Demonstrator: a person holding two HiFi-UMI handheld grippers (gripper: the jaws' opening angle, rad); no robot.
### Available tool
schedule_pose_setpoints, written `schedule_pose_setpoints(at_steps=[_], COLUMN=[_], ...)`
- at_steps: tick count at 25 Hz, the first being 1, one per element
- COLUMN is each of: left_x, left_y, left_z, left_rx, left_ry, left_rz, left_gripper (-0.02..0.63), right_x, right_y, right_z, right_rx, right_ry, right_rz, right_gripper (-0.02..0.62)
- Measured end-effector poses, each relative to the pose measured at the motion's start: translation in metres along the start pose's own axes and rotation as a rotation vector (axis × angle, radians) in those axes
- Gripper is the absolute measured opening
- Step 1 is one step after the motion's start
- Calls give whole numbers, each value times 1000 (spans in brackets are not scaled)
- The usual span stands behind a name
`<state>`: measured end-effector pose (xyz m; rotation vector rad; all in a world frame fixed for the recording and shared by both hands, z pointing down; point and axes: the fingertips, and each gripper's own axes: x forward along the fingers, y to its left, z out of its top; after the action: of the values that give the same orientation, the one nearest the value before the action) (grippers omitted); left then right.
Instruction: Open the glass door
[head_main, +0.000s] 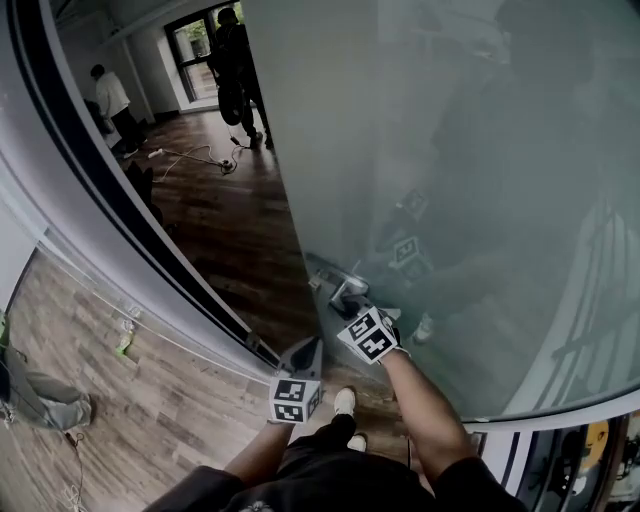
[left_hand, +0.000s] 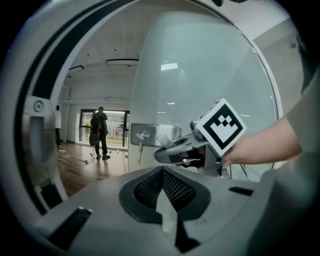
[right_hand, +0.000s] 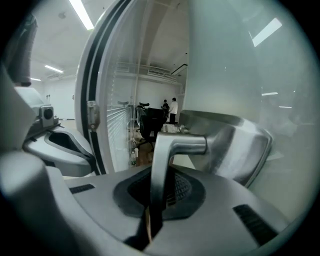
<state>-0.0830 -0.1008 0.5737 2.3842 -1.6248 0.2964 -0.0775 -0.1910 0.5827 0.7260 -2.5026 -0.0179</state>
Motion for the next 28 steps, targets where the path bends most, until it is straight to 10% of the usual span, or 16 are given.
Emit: schedule_pose_setpoints(at_steps=[16,28], left_x=[195,266], left_y=[0,74], left_z=[90,72], left_rx=[0,16], left_ry=[-95,-69], left_rz=[-141,-167], left_gripper=[3,3], right_x=[23,73], right_y=[-233,-352], right_z=[-29,-69], right_rx=[150,260], right_ry=[39,63], right_rz=[-168,-329], right_gripper=[20,20])
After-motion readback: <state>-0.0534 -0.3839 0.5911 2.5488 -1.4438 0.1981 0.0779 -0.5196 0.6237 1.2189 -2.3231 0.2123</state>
